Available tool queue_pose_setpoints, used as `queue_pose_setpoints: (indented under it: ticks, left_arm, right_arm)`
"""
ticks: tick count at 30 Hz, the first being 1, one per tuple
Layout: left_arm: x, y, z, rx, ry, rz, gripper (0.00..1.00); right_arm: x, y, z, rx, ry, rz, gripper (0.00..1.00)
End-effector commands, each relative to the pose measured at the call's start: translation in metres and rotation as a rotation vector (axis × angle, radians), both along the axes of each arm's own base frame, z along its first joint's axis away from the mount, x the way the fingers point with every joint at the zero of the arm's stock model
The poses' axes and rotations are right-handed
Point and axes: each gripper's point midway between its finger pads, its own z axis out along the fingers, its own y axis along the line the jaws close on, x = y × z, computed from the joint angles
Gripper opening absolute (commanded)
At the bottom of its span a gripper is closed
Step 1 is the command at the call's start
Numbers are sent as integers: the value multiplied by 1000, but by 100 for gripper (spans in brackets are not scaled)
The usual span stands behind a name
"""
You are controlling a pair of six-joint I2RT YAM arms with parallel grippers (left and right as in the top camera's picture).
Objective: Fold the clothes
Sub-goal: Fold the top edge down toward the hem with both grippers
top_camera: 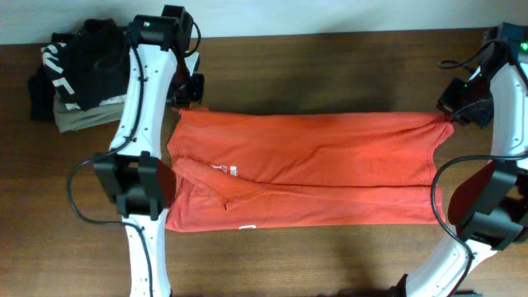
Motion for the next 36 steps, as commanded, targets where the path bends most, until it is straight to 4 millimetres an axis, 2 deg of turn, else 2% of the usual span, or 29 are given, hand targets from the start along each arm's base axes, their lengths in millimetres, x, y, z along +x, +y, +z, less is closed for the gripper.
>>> queue_pose_setpoints:
  ticks: [1,2,4,6,7,10,12,14,15,16,18,20,22,23,25,26,27,28,29,30,31,32,33,36]
  left_arm:
    - [-39,8,-5,15,105,17,0]
    - [-49,10,-17,25,160,22,1]
    - [-61,13,-23,41,205,50,0]
    - [-79,25,-25,107,238,84,1]
    - [-100,34,-29,154,273,116,0]
    - [-133,32,-53,100,220,127,1]
    - [-151,34,-72,101,248,127,0]
    - [-154,33,-86,95,246,127,1]
    - [-151,32,-93,90,230,128,0]
    - [-148,32,-94,88,217,128,1]
    - [-149,38,-98,94,216,142,0]
    - [-153,48,-100,91,233,176,1]
    - [-156,45,-100,53,252,192,13]
    - [-157,43,-100,41,258,192,75]
    - [-162,43,-99,45,277,188,83]
    - [-160,43,-97,43,267,189,83]
    - [-153,43,-89,38,242,189,81]
    - [-133,35,-64,-5,148,187,79]
    - [-122,24,-48,-60,85,148,68]
    - [-118,9,-40,-121,55,79,51]
    - [-122,1,-46,-131,72,59,20]
    - [-124,-6,-59,-141,76,42,0]
    - [-127,-14,-71,-165,81,32,0]
    - [-141,-12,-96,-162,127,39,1]
  right_arm:
    - [-15,0,13,-4,25,-11,4]
    - [-18,1,13,1,37,-11,4]
    - [-30,6,11,18,90,15,4]
    - [-33,8,11,23,102,16,4]
    - [-35,8,10,26,111,16,4]
    - [-46,3,7,-10,163,13,4]
    - [-53,5,-1,4,198,14,4]
    - [-69,10,-20,24,275,18,4]
    - [-88,16,-35,50,355,39,4]
    - [-93,18,-45,57,377,33,4]
    - [-99,19,-53,63,399,32,4]
    - [-104,16,-51,46,422,30,8]
    - [-113,8,-48,-11,469,-18,12]
    - [-116,5,-47,-34,484,-29,39]
    - [-117,5,-47,-31,486,-29,61]
    - [-117,5,-46,-31,486,-28,62]
    - [-116,7,-47,-19,481,-30,61]
    - [-109,18,-49,43,445,-8,47]
    - [-97,39,-51,165,386,81,20]
    - [-87,60,-52,254,329,190,13]
    - [-83,70,-54,255,324,231,8]
    - [-80,79,-60,247,320,260,5]
    - [-80,85,-69,244,326,270,4]
    - [-97,91,-104,253,367,213,4]
